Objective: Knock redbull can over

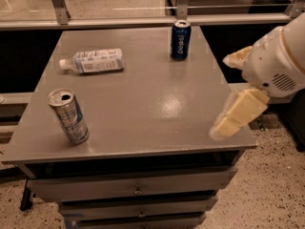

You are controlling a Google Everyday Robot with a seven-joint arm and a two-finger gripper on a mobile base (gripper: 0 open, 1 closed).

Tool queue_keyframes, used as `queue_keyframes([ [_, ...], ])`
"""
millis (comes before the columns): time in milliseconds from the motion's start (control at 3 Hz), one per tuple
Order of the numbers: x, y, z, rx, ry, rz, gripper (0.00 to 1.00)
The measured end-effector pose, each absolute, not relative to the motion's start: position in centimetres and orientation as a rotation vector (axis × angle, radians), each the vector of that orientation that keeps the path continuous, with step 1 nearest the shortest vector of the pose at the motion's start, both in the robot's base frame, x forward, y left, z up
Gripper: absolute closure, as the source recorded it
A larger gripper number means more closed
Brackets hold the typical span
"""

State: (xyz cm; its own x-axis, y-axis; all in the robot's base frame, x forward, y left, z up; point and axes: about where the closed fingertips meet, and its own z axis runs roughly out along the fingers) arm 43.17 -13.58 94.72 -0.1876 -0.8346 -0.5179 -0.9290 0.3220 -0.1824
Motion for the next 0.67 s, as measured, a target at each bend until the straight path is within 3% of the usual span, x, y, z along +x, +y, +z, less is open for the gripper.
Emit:
queue_keyframes([
  [667,41.0,-0.6,91.7,-1.485,1.784,0.567,0.00],
])
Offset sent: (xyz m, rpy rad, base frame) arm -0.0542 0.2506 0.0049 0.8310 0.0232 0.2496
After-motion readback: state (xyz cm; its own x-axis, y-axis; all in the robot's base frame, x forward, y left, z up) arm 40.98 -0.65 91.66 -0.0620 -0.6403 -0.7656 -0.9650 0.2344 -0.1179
